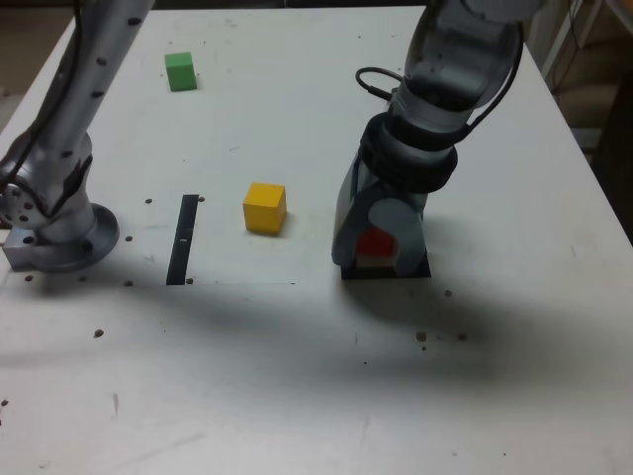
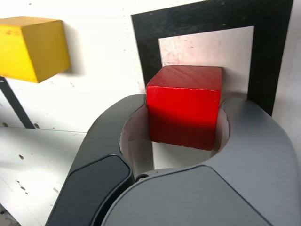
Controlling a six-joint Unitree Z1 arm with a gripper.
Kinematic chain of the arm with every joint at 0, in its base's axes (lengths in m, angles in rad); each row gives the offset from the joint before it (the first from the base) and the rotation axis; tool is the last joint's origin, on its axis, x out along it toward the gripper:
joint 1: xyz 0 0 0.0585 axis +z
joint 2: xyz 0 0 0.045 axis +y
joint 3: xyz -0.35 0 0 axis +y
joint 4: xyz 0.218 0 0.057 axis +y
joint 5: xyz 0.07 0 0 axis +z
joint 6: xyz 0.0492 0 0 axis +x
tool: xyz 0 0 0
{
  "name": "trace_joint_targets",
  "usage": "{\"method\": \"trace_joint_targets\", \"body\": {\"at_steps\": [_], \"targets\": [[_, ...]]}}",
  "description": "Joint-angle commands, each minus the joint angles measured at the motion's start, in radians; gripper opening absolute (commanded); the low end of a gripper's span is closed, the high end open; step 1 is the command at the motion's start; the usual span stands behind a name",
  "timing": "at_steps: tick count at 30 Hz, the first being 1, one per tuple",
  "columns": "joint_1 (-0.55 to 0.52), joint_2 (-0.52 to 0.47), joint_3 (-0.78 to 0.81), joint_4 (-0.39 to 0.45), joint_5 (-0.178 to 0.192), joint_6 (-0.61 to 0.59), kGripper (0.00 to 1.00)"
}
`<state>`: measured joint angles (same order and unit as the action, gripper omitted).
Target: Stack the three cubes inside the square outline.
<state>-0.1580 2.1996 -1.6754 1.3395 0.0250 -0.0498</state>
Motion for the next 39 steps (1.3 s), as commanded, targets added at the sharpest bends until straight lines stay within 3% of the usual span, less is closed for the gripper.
{"method": "trace_joint_targets", "body": {"at_steps": [1,3,7,9,27,39], "targets": [[0.002,0.009,-0.009,-0.005,0.000,0.004,0.33],[0.003,0.012,-0.010,-0.009,0.001,0.008,0.47],[0.005,0.012,-0.006,-0.016,0.003,0.015,0.87],[0.006,0.011,-0.005,-0.018,0.003,0.016,0.97],[0.015,-0.068,0.073,-0.050,0.010,0.017,0.99],[0.016,-0.258,0.184,-0.046,0.079,-0.015,0.99]]}}
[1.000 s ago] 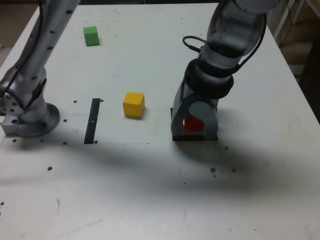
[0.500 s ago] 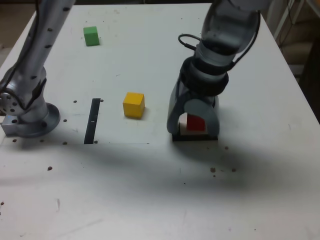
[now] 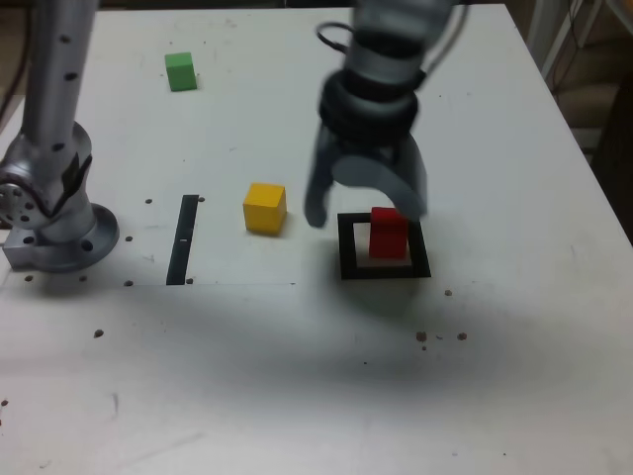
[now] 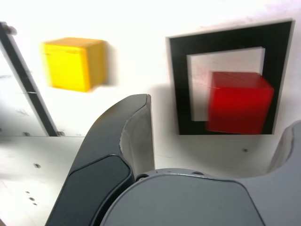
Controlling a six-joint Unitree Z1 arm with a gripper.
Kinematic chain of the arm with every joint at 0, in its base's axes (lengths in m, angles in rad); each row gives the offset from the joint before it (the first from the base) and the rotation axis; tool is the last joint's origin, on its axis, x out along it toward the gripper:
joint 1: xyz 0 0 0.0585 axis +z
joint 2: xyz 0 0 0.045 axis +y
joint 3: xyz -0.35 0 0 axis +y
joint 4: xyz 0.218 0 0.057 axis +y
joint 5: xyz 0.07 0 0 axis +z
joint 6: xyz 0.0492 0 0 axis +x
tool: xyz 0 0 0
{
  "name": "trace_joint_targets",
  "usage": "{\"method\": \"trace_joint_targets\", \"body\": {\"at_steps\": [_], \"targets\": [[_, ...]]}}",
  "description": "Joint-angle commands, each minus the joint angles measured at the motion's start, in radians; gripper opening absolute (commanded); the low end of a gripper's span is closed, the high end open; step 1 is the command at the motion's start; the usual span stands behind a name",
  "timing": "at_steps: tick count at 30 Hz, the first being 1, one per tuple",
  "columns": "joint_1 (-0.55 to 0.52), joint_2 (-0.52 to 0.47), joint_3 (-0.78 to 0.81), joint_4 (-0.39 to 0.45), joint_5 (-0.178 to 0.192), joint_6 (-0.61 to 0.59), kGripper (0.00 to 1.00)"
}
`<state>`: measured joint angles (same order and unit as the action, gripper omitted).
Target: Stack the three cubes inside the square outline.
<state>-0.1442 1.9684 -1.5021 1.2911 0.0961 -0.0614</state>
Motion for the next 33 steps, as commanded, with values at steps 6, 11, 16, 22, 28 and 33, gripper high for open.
{"method": "trace_joint_targets", "body": {"at_steps": [6,11,16,22,28,33], "targets": [[0.017,-0.112,0.088,0.005,0.040,-0.013,0.99],[0.034,-0.172,0.171,0.011,0.054,-0.008,0.99],[0.041,-0.216,0.259,0.013,0.054,0.017,0.99],[0.054,-0.232,0.311,0.005,0.050,0.045,0.99],[0.059,-0.216,0.349,-0.040,0.033,0.088,0.99],[0.078,-0.180,0.382,-0.089,0.024,0.120,0.99]]}}
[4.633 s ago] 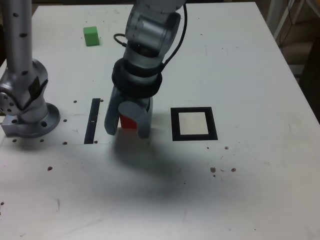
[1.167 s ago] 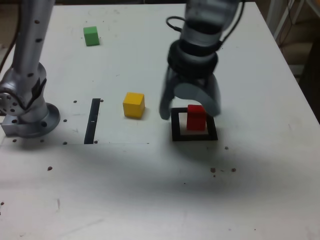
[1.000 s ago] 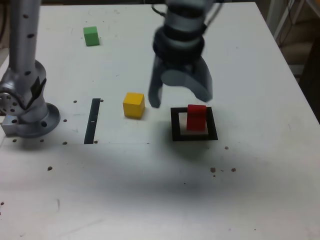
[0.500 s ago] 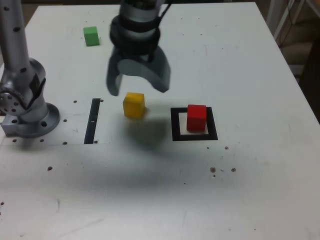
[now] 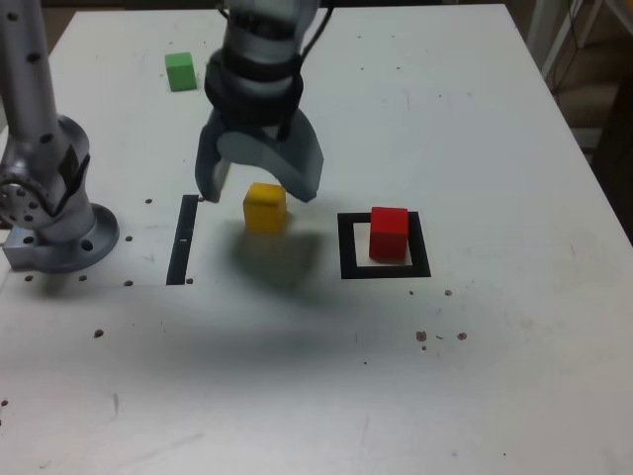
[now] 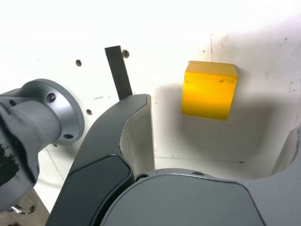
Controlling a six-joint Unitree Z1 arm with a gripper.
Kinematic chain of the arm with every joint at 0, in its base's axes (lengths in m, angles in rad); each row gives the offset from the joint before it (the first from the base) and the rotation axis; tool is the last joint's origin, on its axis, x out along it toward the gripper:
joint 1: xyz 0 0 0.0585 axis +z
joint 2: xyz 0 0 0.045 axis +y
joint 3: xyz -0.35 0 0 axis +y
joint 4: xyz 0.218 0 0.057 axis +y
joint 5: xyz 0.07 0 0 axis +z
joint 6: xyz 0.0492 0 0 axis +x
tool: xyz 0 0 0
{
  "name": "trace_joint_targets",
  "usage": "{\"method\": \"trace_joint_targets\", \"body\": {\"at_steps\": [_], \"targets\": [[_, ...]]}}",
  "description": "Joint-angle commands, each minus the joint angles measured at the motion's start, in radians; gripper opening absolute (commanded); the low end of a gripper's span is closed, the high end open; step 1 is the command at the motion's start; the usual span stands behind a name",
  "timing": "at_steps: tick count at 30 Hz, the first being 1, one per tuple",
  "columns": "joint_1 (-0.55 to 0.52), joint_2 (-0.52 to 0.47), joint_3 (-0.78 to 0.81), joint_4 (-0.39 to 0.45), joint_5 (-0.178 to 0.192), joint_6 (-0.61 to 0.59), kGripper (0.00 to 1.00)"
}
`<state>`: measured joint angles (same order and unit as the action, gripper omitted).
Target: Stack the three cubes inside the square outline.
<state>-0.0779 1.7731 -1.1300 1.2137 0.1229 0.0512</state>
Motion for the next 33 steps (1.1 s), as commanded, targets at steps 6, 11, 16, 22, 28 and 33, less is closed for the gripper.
{"method": "trace_joint_targets", "body": {"at_steps": [6,11,16,22,28,33], "targets": [[0.044,0.051,0.033,-0.032,-0.004,0.027,0.98],[0.068,0.078,0.046,-0.055,-0.006,0.040,0.95],[0.089,0.109,0.049,-0.076,-0.007,0.053,0.90],[0.098,0.138,0.038,-0.085,-0.003,0.052,0.77],[0.100,0.139,0.039,-0.092,0.013,0.032,0.52],[0.101,0.135,0.037,-0.101,0.017,0.033,0.33]]}}
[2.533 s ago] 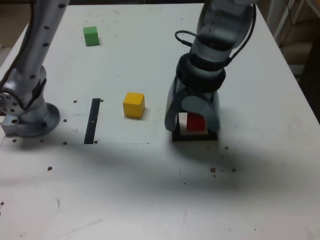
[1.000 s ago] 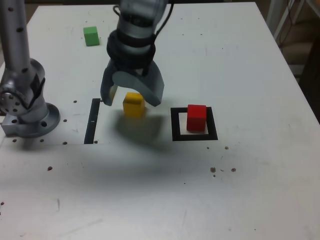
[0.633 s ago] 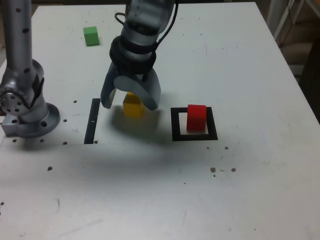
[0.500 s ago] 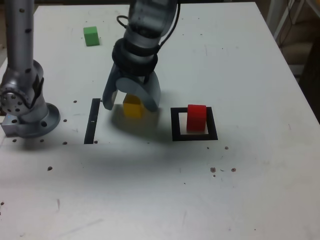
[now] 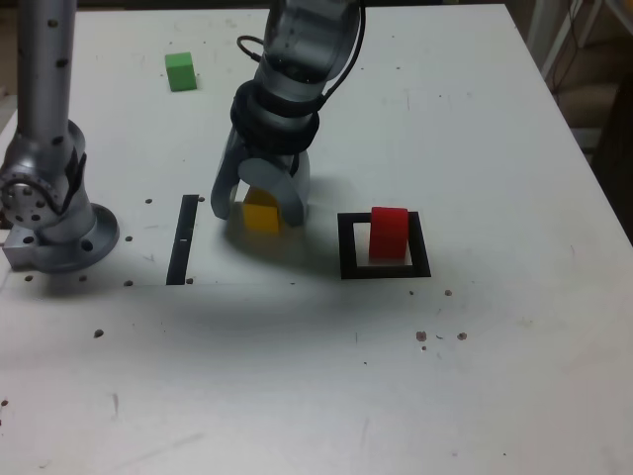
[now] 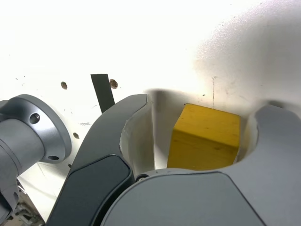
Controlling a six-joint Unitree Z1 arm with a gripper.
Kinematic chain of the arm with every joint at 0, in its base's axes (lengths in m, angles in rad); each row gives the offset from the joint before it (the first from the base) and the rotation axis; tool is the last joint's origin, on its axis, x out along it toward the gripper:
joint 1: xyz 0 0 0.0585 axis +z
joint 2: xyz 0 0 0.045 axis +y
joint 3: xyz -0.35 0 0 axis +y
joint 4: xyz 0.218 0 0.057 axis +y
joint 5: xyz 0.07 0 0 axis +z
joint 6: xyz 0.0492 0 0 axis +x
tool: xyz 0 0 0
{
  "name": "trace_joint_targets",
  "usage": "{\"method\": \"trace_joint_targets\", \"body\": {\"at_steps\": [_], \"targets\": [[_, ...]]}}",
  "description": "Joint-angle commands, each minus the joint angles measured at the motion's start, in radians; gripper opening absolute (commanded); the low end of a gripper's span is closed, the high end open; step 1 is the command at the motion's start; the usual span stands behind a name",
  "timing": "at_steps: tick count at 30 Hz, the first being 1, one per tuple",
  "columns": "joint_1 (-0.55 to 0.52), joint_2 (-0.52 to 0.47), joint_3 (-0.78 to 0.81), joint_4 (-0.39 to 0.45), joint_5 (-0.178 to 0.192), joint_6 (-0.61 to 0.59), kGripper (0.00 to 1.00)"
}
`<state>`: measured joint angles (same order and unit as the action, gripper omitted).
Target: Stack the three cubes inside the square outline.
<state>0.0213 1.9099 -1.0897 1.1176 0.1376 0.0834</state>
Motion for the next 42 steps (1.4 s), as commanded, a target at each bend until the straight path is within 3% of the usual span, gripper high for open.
{"method": "trace_joint_targets", "body": {"at_steps": [1,16,28,42], "targets": [[0.002,-0.002,-0.004,-0.007,0.002,0.001,0.32],[-0.011,-0.025,-0.045,0.011,0.000,0.007,0.30],[-0.084,-0.046,-0.178,0.119,-0.015,0.003,0.30],[-0.161,0.012,-0.467,0.302,0.002,-0.033,0.31]]}}
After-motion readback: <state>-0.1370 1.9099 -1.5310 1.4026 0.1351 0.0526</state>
